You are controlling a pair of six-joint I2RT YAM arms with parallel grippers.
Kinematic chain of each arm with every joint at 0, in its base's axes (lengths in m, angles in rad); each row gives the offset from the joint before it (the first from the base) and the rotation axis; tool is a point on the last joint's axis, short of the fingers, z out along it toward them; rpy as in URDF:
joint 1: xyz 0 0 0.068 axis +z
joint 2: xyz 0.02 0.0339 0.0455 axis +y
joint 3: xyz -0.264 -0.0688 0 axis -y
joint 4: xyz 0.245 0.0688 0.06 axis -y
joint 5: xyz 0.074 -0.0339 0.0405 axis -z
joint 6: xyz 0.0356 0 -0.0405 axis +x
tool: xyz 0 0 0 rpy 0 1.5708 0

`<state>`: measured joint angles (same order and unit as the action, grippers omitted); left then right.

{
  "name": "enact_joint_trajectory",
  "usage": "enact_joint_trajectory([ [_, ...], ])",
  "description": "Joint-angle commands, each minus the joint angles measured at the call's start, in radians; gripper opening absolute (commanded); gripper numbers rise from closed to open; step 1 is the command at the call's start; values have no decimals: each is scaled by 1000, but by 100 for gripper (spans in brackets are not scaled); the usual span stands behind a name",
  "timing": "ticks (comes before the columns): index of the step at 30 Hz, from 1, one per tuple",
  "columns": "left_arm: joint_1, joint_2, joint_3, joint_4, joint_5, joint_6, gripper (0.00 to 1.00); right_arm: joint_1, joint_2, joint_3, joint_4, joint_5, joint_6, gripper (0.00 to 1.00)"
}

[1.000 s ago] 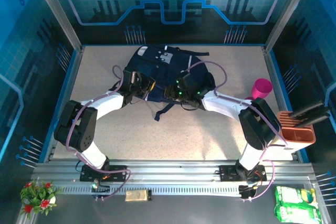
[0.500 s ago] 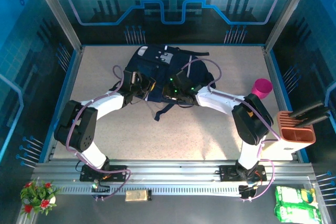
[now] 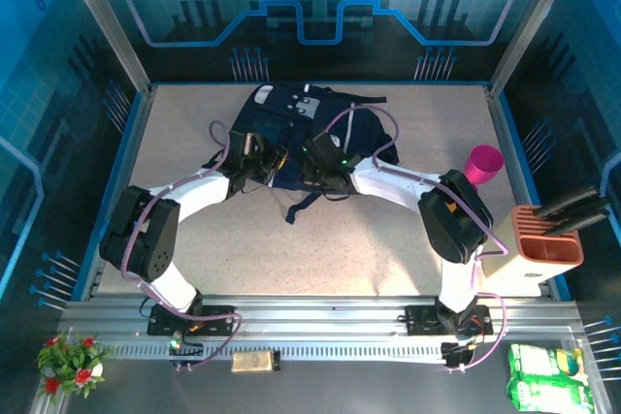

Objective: Pack the student bag
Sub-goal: Zip the student bag at the top-center of the table.

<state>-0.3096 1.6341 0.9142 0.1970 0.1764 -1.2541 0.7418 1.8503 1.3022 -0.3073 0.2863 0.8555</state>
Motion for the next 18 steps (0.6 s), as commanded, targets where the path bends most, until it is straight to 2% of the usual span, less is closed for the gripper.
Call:
enact_joint_trajectory([
  [1, 17, -60, 49, 10, 24, 45, 0, -9, -62, -73, -119, 151, -38, 8],
  [5, 27, -57, 51, 7, 29, 48, 0, -9, -100, -119, -150, 192, -45, 8],
  [7, 27, -55, 54, 5, 32, 49, 0, -9, -103, -117, -134, 161, -67, 9],
  [14, 27, -48, 57, 11, 49, 44, 0, -9, -53, -58, -96, 13, -124, 27],
  [18, 27, -46, 57, 12, 53, 44, 0, -10, -37, -50, -99, -1, -125, 28],
])
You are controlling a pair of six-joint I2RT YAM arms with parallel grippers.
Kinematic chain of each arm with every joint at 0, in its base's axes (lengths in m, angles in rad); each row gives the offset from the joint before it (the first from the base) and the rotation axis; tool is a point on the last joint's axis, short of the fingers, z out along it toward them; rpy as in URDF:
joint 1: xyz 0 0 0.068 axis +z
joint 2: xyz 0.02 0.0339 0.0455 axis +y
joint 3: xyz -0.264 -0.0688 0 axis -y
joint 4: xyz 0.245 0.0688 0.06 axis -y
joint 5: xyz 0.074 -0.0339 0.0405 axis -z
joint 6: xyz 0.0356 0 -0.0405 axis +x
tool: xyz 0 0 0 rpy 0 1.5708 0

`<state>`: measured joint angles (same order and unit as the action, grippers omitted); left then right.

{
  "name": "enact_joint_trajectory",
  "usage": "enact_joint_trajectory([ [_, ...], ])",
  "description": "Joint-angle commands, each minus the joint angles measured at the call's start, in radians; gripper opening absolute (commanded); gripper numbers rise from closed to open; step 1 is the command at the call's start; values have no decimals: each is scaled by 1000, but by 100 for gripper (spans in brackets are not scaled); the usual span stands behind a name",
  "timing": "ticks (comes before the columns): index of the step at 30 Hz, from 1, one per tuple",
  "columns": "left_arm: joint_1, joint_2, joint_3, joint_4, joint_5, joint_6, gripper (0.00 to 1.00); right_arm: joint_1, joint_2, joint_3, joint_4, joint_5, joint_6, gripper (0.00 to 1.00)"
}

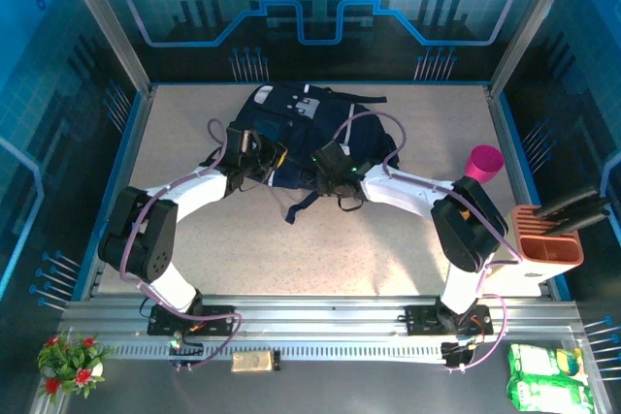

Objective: Pack the student bag
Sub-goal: Zip the student bag at the top-center of the table.

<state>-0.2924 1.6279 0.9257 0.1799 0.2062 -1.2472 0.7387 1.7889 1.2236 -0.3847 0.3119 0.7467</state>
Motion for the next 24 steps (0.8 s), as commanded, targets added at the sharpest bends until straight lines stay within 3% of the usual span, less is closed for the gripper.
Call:
enact_joint_trajectory([
  [1, 9, -40, 44, 29, 22, 38, 0, -6, 25, 25, -19, -25, -15, 27],
  [9, 10, -40, 46, 28, 22, 43, 0, -15, 16, 2, -21, 30, -7, 15],
  [18, 12, -40, 44, 28, 25, 39, 0, -34, 62, 32, 21, -40, 11, 23],
  [24, 22, -43, 41, 19, 23, 50, 0, -37, 44, 7, 11, 15, 13, 9],
])
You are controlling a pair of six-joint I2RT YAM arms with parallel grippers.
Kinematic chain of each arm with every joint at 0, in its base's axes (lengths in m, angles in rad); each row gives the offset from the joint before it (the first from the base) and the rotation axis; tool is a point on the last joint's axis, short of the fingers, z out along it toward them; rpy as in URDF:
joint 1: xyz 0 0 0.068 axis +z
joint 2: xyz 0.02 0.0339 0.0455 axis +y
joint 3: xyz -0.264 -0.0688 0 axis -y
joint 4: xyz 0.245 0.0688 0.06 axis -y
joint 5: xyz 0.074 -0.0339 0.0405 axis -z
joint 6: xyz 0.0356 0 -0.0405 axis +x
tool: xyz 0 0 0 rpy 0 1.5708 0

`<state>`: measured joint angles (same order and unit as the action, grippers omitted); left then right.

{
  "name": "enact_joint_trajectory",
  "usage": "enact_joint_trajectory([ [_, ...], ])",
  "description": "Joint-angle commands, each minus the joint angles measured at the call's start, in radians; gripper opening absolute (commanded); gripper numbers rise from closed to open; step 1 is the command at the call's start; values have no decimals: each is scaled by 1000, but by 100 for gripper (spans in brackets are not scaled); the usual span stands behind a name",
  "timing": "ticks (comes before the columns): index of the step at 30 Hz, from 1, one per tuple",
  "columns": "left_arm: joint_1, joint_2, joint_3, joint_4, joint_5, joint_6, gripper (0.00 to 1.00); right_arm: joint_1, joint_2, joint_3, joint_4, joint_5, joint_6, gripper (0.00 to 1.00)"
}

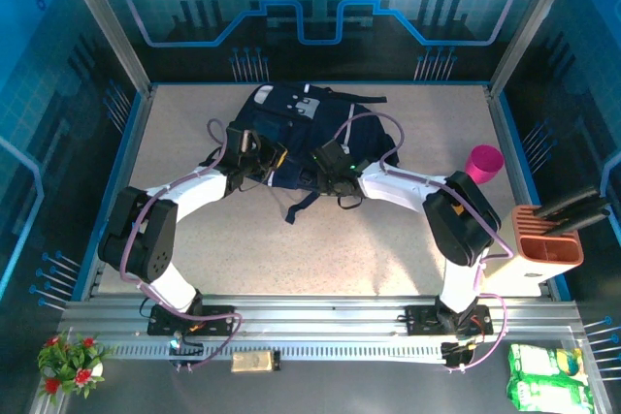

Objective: Pack the student bag
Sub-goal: Zip the student bag at the top-center of the table.

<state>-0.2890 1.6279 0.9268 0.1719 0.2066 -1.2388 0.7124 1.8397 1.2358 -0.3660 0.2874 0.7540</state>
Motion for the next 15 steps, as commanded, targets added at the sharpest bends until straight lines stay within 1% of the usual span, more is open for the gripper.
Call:
enact_joint_trajectory([
  [1, 24, -45, 37, 25, 24, 44, 0, -13, -22, -23, -11, 65, 0, 7],
  [4, 47, -45, 31, 19, 26, 57, 0, -31, -74, -93, -22, 151, -21, 4],
  [7, 75, -36, 27, 0, 22, 81, 0, -69, -126, -151, -36, 208, -43, 2],
  [11, 109, 8, 38, 2, 65, 109, 0, -113, -173, -179, -39, 233, -94, 0],
  [15, 134, 76, 84, -3, 128, 148, 0, -118, -187, -138, -21, 215, -186, 0],
])
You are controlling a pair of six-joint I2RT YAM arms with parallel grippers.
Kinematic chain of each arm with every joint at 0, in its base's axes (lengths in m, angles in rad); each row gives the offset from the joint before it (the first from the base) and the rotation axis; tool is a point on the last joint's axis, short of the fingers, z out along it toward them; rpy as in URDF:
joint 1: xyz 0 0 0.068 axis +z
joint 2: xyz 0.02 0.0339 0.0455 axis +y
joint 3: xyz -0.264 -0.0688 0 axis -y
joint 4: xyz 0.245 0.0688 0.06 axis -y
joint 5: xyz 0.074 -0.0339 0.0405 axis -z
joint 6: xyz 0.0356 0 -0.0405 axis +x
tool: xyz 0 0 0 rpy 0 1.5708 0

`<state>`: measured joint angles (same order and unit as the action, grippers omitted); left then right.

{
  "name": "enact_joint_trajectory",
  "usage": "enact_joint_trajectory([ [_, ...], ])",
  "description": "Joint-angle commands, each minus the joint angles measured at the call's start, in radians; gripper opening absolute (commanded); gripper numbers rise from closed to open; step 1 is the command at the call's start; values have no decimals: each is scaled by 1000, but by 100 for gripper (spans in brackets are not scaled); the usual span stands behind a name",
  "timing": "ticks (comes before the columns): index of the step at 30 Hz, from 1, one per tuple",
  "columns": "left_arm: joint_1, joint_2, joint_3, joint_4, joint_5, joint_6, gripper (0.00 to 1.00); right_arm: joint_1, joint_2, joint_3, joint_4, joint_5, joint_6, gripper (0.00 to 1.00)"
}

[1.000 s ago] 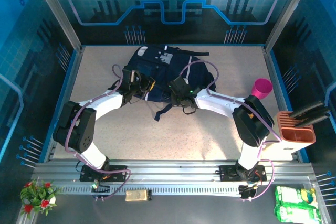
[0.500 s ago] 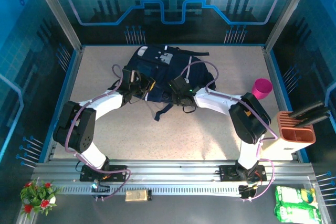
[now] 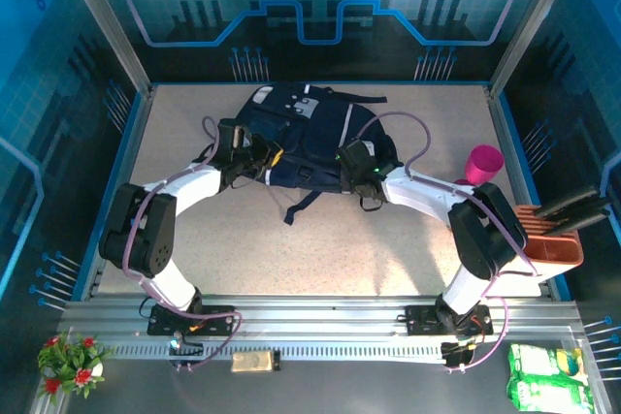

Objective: Pack the student bag
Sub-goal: Zip the student bag at the top-center of the table.

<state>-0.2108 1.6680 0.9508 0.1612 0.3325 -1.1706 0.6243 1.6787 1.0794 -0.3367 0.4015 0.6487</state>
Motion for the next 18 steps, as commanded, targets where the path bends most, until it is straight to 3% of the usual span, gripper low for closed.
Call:
enact_joint_trajectory([
  [1, 62, 51, 71, 4, 13, 96, 4, -28, -25, 35, -45, 85, -103, 0],
  [7, 117, 31, 64, -35, 2, 161, 38, 0, 11, 134, 26, -124, -250, 0],
  [9, 143, -11, 31, -44, -11, 167, 45, 23, 37, 175, 28, -186, -274, 0],
  [18, 186, -222, -135, -49, 30, 96, 55, 122, 178, 368, 29, -403, -289, 0],
])
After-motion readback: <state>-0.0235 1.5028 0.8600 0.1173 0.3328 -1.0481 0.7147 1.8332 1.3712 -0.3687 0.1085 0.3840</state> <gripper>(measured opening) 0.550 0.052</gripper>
